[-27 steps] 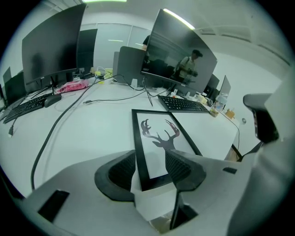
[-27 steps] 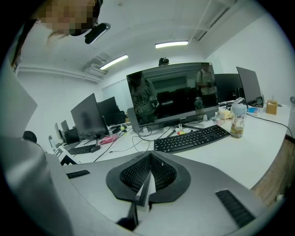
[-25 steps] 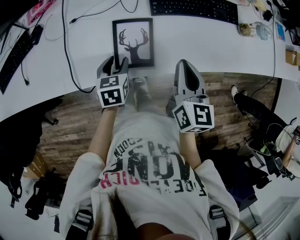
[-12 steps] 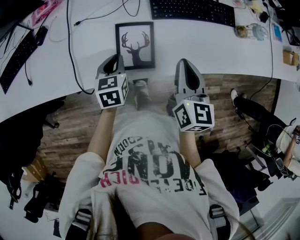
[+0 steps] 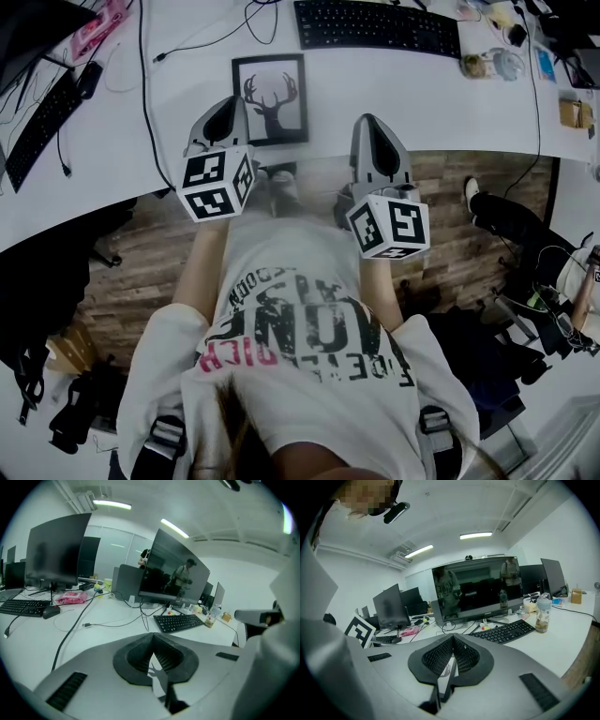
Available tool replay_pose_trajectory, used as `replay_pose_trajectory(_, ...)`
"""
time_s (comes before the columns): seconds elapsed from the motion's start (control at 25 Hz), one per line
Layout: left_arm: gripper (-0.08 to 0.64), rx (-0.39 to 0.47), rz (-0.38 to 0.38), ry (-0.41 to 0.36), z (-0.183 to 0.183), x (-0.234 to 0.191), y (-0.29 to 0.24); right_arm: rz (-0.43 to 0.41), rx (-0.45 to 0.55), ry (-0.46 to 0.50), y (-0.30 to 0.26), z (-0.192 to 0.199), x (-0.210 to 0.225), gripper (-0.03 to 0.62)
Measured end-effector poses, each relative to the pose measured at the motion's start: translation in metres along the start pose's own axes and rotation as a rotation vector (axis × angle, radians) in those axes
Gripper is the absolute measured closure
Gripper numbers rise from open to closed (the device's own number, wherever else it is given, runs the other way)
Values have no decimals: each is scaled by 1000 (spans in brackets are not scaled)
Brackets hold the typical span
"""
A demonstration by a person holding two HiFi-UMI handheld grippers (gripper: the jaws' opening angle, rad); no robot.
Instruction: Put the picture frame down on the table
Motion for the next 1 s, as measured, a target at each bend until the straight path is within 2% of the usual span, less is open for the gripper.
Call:
replay_pose_trajectory(0.44, 557, 243, 85, -54, -88, 29, 35, -4, 72, 19, 1, -30, 4, 592)
replay_pose_trajectory(0.72, 558, 336, 129, -67, -118, 45, 59, -10, 112, 24, 7, -47, 3, 592)
replay_pose_trajectory(1.0, 558, 385, 162, -77, -129, 59, 83, -33, 148, 37, 21, -66, -4, 592)
Point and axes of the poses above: the fingertips, and each gripper's own axes: y backward along the fingers, x to its right, z out of its underside, the point moved 1 cm from there along y, backward along the fingers, and after that the axes turned 4 degrees about y, right-handed, at the moved point
